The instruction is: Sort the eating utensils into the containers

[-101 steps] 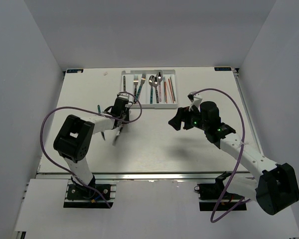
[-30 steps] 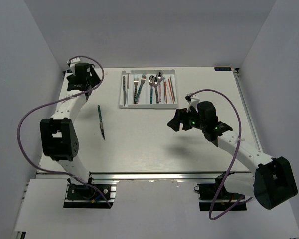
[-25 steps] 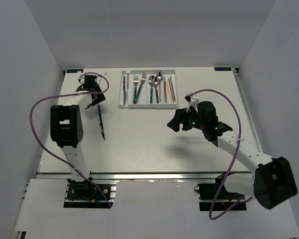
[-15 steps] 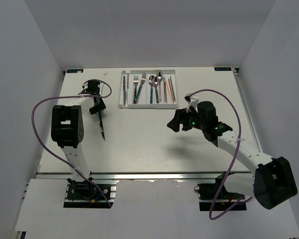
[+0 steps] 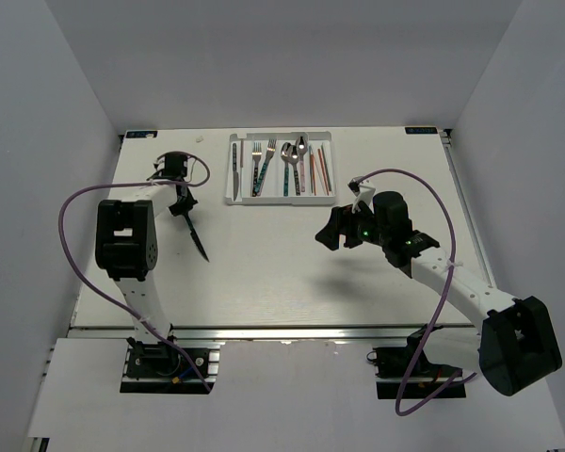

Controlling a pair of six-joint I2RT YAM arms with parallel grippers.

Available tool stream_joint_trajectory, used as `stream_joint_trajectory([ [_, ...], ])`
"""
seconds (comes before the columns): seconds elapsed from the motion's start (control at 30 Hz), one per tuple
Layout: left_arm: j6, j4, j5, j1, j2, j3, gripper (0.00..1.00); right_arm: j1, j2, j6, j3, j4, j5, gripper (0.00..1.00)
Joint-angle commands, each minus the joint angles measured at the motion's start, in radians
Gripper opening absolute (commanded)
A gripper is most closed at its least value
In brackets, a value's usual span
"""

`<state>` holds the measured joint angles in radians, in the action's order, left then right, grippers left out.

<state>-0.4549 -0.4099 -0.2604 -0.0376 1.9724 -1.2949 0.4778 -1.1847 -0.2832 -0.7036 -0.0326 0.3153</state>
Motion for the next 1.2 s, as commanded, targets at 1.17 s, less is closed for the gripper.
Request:
stream_joint_trajectory([
  [1.17,0.289,0.516,0.357,-0.168,0.304,-0.675,0.0,-0.004,0.01,0.019,-0.028,0.003,-0.071,0.8],
])
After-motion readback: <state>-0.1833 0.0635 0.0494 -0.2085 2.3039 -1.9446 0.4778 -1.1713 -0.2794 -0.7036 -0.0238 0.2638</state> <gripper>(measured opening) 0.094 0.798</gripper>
